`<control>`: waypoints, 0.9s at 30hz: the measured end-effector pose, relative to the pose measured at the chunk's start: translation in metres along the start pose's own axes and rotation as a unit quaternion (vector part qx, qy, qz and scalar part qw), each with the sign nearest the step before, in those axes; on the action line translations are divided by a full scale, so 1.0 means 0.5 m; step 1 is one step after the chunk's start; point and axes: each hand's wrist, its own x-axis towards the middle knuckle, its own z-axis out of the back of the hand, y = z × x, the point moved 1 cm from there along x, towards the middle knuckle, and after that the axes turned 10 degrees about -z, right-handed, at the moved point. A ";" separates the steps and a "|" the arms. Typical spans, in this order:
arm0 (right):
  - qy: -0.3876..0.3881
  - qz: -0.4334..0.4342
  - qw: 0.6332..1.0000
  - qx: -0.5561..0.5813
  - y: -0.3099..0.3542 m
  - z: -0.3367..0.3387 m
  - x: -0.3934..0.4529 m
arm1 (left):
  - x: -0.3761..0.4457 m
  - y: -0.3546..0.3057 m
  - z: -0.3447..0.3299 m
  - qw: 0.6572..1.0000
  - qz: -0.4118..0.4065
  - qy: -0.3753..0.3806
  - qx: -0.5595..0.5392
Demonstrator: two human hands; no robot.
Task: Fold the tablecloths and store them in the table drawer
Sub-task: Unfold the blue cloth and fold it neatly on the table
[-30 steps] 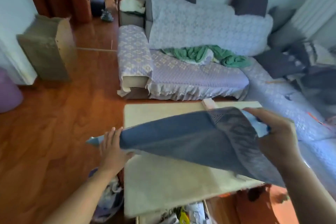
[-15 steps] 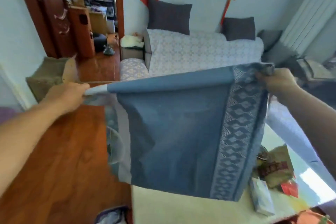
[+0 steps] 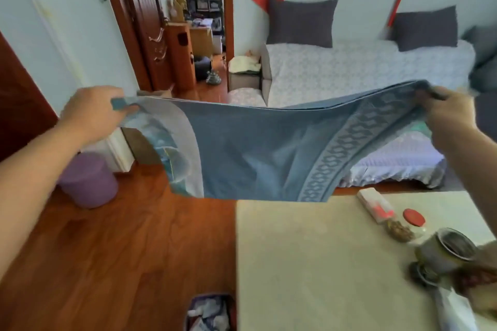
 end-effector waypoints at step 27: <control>0.604 0.001 0.754 -0.259 -0.940 0.066 -0.700 | -0.942 -0.559 -0.616 0.925 -0.220 0.281 -0.128</control>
